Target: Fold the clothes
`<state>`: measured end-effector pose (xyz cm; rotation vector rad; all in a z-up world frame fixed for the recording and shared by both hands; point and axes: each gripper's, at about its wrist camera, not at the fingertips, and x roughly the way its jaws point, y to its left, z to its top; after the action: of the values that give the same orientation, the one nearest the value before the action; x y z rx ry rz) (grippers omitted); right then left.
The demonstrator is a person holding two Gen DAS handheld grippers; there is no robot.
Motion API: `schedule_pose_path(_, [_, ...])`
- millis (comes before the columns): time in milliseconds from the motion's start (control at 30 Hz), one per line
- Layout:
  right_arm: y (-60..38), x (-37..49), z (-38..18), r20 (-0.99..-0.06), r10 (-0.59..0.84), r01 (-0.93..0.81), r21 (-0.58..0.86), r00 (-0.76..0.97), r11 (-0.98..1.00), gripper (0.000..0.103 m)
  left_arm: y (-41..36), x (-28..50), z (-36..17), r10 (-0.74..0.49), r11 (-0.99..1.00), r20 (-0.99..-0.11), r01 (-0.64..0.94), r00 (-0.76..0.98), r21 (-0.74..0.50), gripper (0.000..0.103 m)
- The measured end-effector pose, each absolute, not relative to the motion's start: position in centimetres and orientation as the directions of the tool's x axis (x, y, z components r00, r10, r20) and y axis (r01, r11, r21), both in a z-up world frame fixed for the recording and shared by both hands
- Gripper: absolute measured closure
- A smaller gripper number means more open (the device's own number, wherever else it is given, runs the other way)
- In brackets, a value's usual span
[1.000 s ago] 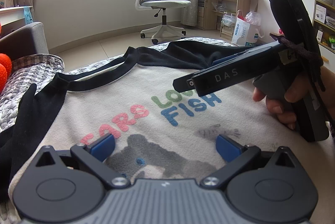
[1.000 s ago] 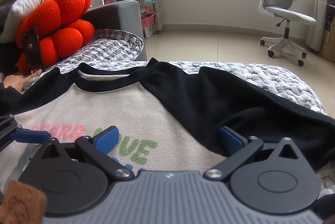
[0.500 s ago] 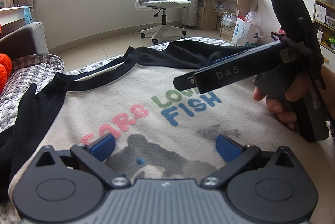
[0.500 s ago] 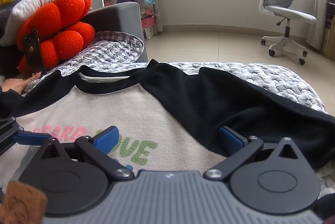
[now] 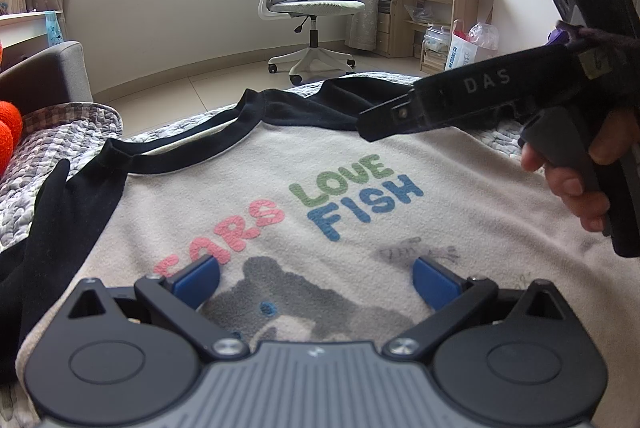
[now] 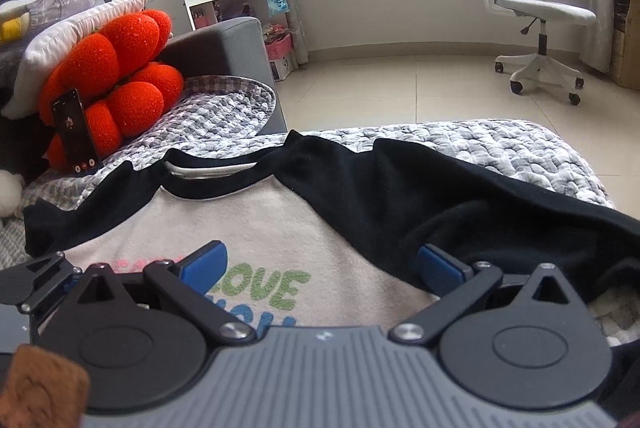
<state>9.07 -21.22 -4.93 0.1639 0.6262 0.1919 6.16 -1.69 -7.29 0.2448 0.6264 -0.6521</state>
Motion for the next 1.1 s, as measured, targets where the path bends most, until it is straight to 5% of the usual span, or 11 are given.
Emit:
schedule_pose_path(600, [-23.4, 6.4, 0.6, -0.582, 0.114, 0.055, 0.265, 0.805, 0.963, 0.0, -1.7, 6.2, -7.3, -0.489, 0.776, -0.612, 0.63, 0.622, 0.021, 0.0])
schedule_pose_path(1100, [-30.9, 7.1, -2.7, -0.625, 0.023, 0.248, 0.344, 0.78, 0.906, 0.001, -2.2, 5.9, -7.1, -0.452, 0.798, -0.618, 0.601, 0.644, 0.042, 0.0])
